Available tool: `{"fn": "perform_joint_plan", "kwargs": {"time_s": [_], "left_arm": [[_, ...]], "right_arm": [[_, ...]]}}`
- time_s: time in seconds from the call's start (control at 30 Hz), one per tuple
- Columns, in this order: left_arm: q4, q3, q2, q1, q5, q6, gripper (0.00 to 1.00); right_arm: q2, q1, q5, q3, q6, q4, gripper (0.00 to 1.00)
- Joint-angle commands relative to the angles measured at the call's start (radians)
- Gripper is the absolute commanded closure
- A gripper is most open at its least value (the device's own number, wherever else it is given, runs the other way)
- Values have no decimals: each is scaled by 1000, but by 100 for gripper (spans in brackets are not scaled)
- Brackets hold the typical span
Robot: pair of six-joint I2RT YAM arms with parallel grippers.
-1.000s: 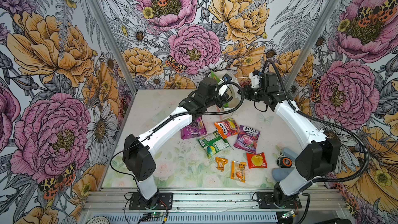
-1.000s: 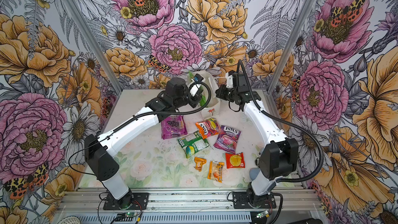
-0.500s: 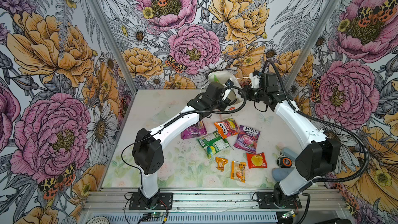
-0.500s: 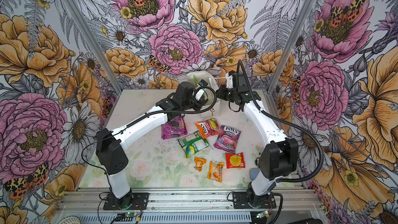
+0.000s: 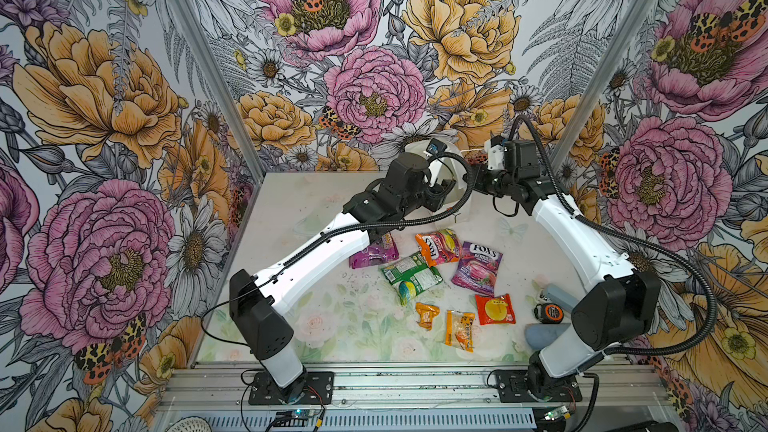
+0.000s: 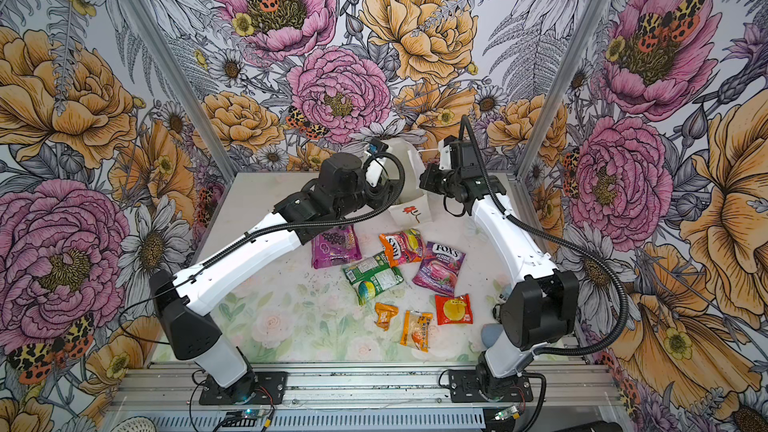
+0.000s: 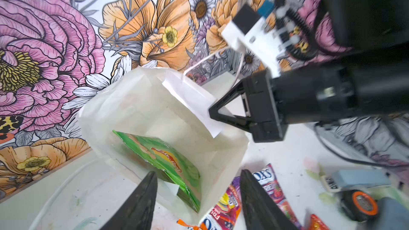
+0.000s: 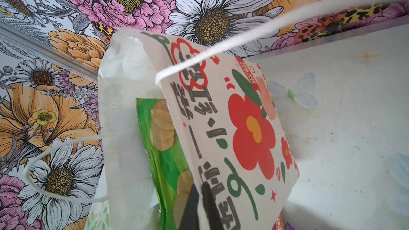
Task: Place the snacks into the paper bag
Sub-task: 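Lower the chips bag into the paper bag's opening with the left gripper, then release the chips bag and move the left gripper down onto the purple candy bag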
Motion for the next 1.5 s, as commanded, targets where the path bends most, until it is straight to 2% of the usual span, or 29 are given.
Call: {"fn": "perform_joint_plan", "kwargs": {"time_s": [0.0, 0.07, 0.17, 0.3, 0.4, 0.43, 0.5, 0.67, 0.77, 0.9, 1.1, 1.27, 1.47], "left_arm": [[19, -65, -95, 10, -28, -106, 33], [29, -110, -150, 20, -37, -159, 26], [25, -188, -242, 79, -11, -288, 24], [6, -334, -356, 233, 44, -446, 22], [-174, -341, -335, 361, 5, -492, 21], [-220, -339, -320, 397, 26, -493, 20], [-261, -361, -297, 427, 44, -495, 19], [-305, -367, -191, 407, 53, -509, 18], [-376, -302, -80, 355, 3, -513, 17], [-424, -220, 59, 296, 3, -511, 17], [-522, -67, 257, 204, -97, -487, 19], [-603, 39, 387, 166, -112, -457, 26], [-651, 136, 506, 146, -131, -450, 26]], "right_arm": [[-63, -10, 16, -1, -25, 11, 100], [-63, -12, 11, 0, -30, 11, 100], [-69, -20, 20, -8, -48, 11, 100], [-86, -51, 33, -36, -65, 12, 100], [-93, -80, 31, -49, -66, 13, 100], [-94, -87, 29, -50, -69, 14, 100], [-95, -95, 26, -52, -71, 13, 100], [-92, -99, 17, -62, -74, 14, 100], [-91, -99, 4, -60, -70, 14, 100], [-94, -100, -3, -62, -70, 14, 100], [-95, -101, -3, -65, -72, 14, 100], [-94, -101, -8, -68, -69, 17, 100], [-94, -101, -14, -69, -68, 19, 100]]}}
